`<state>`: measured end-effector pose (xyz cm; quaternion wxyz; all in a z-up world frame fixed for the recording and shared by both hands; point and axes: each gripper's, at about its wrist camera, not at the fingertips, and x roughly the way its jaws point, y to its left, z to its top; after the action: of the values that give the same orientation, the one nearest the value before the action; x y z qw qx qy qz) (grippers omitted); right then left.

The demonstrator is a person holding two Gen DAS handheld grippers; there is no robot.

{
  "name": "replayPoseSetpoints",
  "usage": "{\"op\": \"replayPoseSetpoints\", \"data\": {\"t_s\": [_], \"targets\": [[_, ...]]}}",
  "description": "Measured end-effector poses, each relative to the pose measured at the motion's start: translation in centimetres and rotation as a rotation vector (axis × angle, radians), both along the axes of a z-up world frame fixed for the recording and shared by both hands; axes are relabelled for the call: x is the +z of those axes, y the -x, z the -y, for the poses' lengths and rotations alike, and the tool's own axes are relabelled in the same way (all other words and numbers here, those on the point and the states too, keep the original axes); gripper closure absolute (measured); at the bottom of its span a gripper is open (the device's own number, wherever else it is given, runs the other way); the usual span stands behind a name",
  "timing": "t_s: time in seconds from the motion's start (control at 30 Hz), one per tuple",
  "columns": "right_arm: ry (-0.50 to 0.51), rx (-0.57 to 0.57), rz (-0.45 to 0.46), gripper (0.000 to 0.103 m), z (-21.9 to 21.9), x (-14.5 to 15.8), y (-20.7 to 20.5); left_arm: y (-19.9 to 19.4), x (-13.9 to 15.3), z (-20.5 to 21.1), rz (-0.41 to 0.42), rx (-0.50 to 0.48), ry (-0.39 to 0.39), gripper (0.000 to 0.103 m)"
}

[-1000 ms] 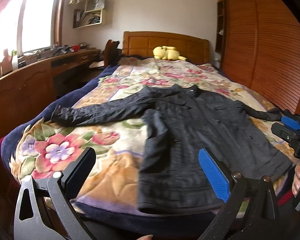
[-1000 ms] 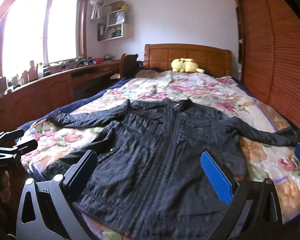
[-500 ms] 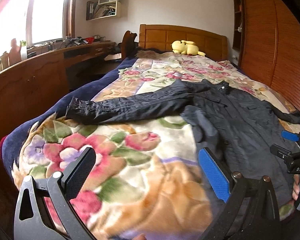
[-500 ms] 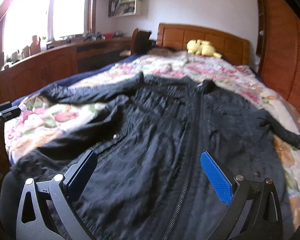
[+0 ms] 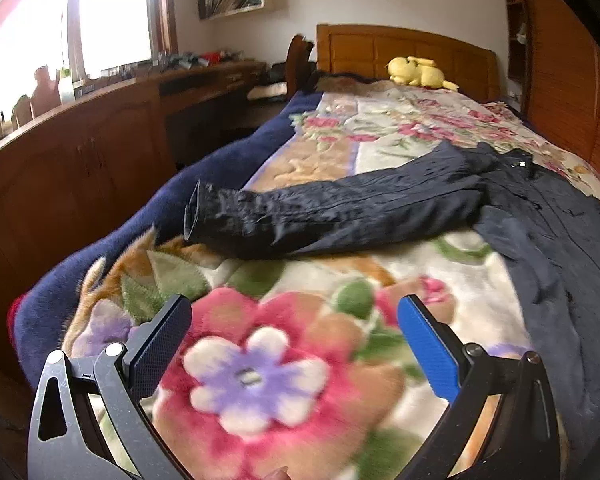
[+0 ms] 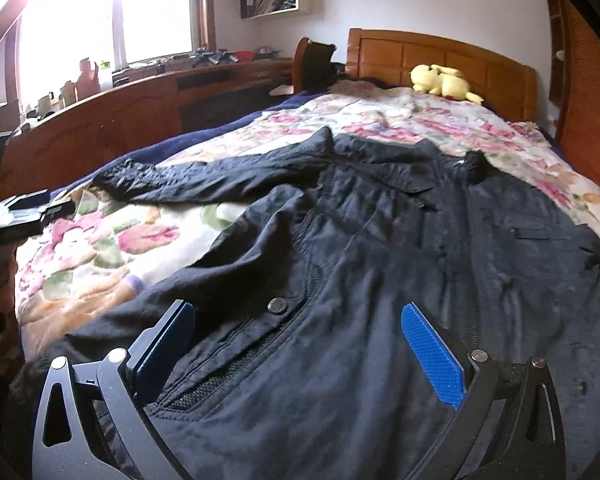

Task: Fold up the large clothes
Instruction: 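Move the left tool to the sleeve cuff and close on it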

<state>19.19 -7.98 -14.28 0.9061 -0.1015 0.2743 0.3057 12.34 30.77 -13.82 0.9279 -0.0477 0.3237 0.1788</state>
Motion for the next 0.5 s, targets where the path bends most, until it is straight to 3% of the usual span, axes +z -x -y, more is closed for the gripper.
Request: {"op": "replayPoseSetpoints", "data": {"t_s": [0.13,0.33,0.5], "targets": [[0.072,-0.025,-0.028,0.0,-0.6,-1.6,-0.4,-0.9,-1.4,-3.0,-0.014,0.012,0.099,0.0],[0.079,-0.028,-0.019,0.0,-0.7,-1.6,-0.1,-2.4,-3.2,-7.1,-0.043,0.05,0.227,0.001],[0.05,-0.034,-0.037,0.0,-0.4,-1.7,-0.7,-3.9,-2.5,-9.8,-0.042,0.094,0.242,0.005]]}}
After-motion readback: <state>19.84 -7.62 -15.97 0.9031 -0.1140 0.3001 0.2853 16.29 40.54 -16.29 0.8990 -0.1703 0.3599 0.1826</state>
